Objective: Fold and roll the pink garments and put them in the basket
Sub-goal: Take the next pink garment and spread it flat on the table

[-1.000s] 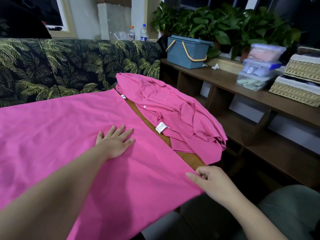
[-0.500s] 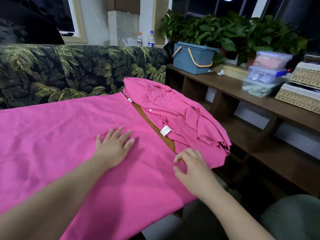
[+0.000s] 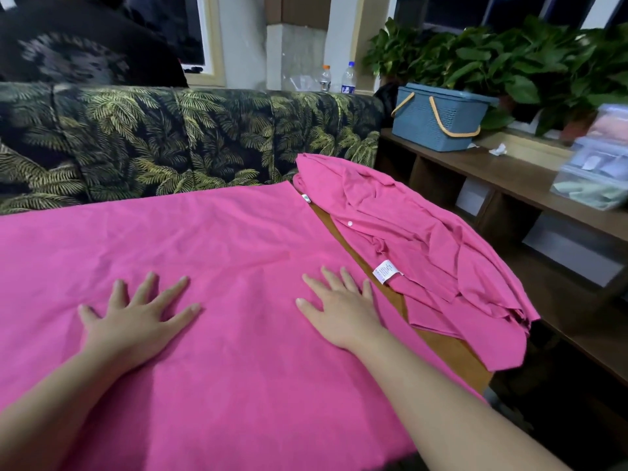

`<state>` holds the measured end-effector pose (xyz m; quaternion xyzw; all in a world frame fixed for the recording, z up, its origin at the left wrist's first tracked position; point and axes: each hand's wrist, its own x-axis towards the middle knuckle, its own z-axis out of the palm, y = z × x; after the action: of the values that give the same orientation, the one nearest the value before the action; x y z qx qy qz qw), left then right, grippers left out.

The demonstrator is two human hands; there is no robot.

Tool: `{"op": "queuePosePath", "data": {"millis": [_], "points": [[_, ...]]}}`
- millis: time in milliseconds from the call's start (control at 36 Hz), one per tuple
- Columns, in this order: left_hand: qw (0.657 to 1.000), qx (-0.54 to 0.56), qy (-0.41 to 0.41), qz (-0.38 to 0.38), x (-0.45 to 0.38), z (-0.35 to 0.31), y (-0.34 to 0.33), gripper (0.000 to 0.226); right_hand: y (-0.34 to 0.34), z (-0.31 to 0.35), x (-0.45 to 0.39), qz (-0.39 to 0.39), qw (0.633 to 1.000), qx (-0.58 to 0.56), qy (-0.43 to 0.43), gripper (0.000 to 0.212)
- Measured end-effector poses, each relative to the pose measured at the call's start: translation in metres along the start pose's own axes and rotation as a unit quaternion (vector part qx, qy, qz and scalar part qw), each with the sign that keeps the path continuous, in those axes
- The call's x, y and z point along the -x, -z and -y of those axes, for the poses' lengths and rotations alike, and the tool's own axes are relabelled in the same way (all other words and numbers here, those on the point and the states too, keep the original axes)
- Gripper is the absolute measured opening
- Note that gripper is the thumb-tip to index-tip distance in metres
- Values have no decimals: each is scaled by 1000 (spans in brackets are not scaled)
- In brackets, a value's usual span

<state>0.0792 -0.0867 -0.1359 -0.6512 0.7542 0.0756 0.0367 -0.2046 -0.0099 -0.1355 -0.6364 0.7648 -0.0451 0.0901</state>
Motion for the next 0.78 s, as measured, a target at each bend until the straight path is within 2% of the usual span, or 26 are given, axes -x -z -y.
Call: {"op": "queuePosePath", "data": {"millis": [306,472,528,639,722,778], "points": [[1000,-1,-5,12,-44,-1,10,87,2,-2,-43,4,1000,4,-2,60],[999,-6,-31,23,-37,-2,12,70,10,-11,-36,26,999,-13,44,58],[997,-3,-65,39,-23,-6,10,75,12,-17,-22,34,996,-25,74,57],[981,-4,-184,56,25,-18,1,108,13,-26,22,51,990,-28,130,55],[964,-14,-265,33,66,-26,-8,99,11,-30,59,58,985,-28,158,55],[952,-21,-303,29,90,-30,-13,87,11,-32,82,61,982,-28,175,64]]}}
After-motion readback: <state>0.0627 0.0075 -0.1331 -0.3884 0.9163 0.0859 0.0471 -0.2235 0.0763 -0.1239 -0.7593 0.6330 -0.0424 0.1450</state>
